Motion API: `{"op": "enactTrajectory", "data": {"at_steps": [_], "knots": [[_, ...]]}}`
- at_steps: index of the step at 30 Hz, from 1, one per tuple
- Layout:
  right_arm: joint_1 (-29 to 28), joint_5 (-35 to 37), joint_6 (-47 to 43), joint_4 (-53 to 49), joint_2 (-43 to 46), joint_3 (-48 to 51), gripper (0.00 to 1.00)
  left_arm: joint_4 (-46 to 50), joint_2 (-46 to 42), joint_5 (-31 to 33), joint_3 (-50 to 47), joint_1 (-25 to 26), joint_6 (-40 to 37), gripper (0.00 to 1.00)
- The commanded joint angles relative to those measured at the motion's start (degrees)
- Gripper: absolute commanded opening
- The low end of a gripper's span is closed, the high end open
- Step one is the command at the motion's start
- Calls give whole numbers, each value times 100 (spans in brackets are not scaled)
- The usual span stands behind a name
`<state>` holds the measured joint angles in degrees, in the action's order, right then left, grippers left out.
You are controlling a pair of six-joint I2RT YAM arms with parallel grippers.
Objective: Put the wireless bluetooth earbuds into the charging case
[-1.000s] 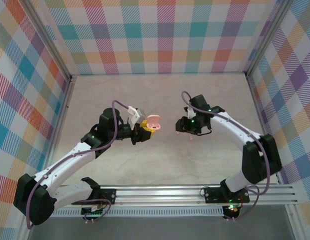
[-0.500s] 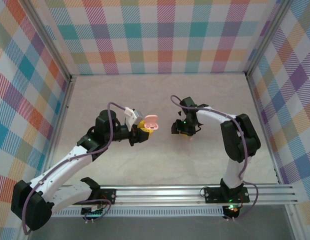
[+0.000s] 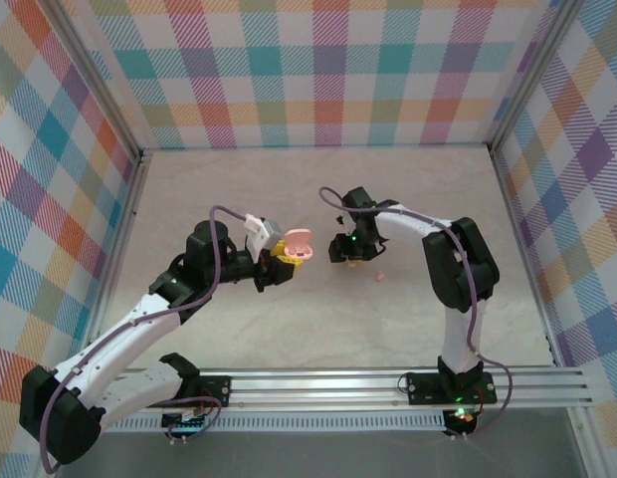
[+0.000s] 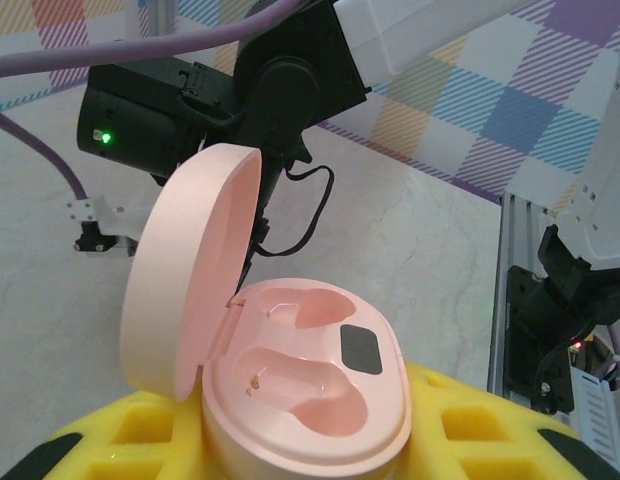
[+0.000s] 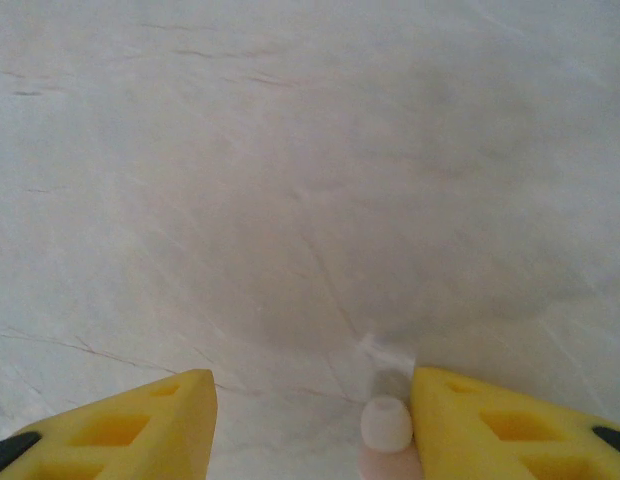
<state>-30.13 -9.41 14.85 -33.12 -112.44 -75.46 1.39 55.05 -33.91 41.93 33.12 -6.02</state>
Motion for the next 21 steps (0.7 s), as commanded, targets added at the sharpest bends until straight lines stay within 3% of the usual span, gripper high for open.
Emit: {"op": "enactTrajectory", "data": {"at_steps": [1, 12, 16, 21], "knots": [[-221, -206, -526, 43, -77, -240, 54, 9, -106, 34, -71, -60, -127, 18], [-511, -214, -664, 51, 566, -150, 55, 54, -200, 60, -80, -61, -127, 18], [-481, 369, -19, -59, 1048, -105, 56, 95, -265, 73, -98, -61, -128, 18], [-371, 758, 1503, 26, 1588, 490, 53, 57, -262, 80, -89, -69, -145, 18]]}}
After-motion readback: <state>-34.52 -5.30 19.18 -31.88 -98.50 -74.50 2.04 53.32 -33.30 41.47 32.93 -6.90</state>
